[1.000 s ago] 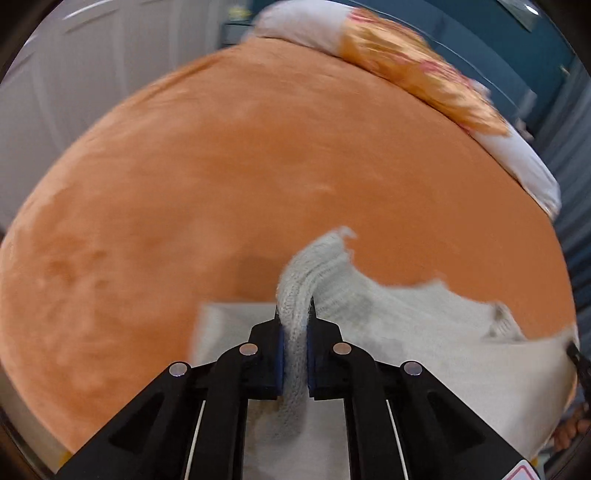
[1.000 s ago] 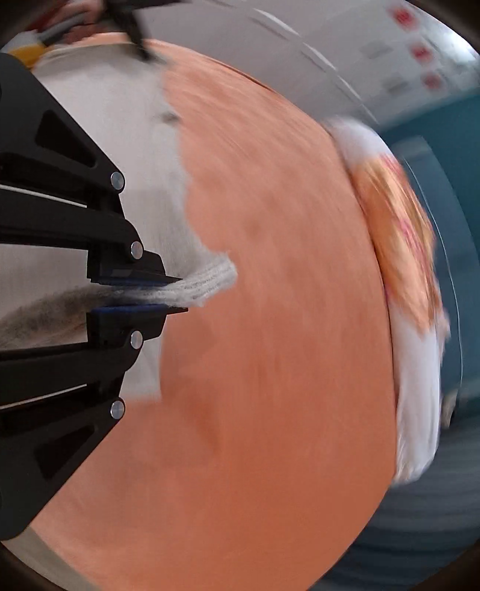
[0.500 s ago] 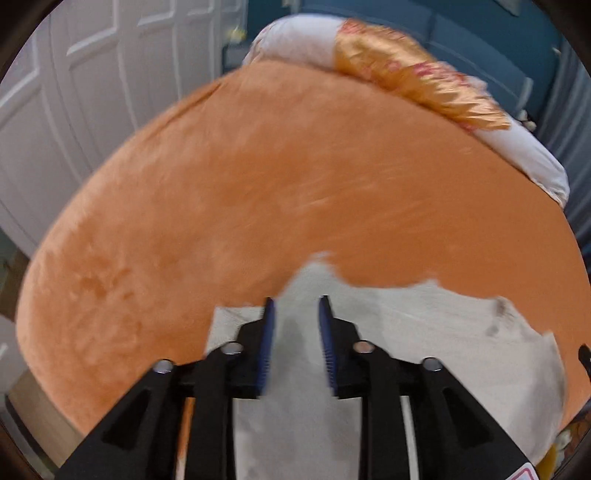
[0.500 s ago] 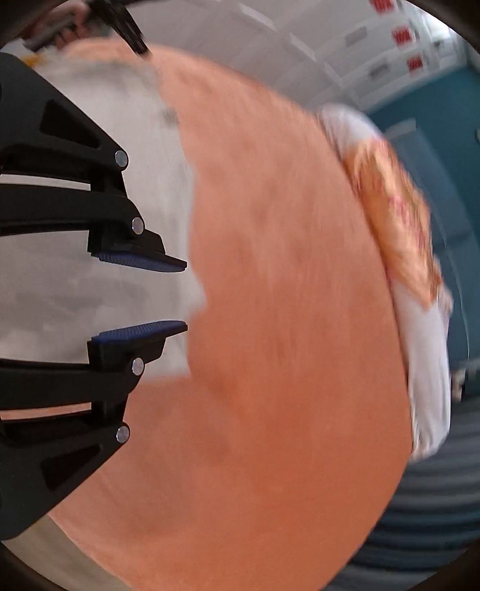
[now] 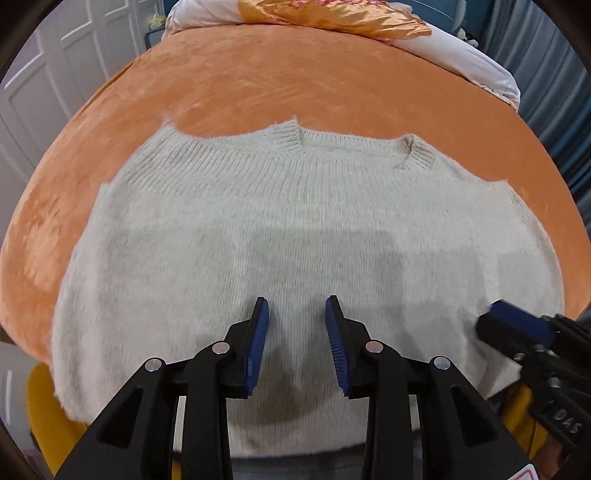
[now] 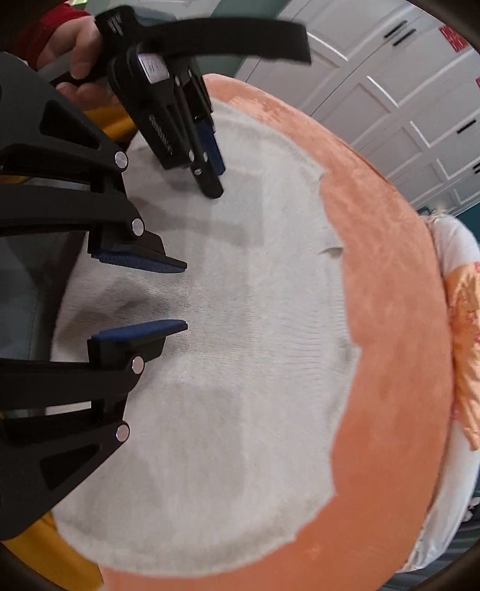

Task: Fold small clothes

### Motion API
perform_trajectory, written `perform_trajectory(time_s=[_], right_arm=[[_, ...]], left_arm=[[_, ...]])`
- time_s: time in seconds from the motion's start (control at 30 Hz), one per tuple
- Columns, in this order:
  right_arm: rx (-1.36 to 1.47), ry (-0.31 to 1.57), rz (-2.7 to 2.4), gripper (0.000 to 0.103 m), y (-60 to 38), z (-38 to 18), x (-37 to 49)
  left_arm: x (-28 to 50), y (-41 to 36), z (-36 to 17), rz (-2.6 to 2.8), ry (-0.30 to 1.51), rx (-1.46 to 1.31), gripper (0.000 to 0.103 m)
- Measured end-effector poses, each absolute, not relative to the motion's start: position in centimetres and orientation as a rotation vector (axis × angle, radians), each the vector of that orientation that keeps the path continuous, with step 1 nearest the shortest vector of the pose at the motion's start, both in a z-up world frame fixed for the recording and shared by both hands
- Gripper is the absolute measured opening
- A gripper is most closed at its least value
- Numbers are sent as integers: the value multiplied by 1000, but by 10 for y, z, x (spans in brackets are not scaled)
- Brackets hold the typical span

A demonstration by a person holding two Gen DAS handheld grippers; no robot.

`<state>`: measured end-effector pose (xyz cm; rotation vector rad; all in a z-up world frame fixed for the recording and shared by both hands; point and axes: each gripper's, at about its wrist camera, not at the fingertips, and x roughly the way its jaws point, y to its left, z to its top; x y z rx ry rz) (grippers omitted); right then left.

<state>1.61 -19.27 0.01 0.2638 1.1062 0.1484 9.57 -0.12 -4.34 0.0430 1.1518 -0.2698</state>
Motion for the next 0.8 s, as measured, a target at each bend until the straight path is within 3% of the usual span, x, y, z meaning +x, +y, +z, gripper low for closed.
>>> perform_trajectory(time_s=[0.13,0.3,0.47,0.6,0.8], right_arm=[[249,1173,105,23,-187,-28,5],[271,1125,131,26,-178,-8,-9],[188,1195,141,26,-160,-35,-5],[185,1190,134,26,-156,-24,-3],[233,1126,151,26,-156,4,18]], left_arm=[[87,1,-44,-258,1153,37,31],[76,-2,-42,-252,1157,52,33],[69,5,-44,-249,1169,21,37],[62,19,-39,-239,1179,-20,40],[63,91,-18,-127,1113,-207,57]])
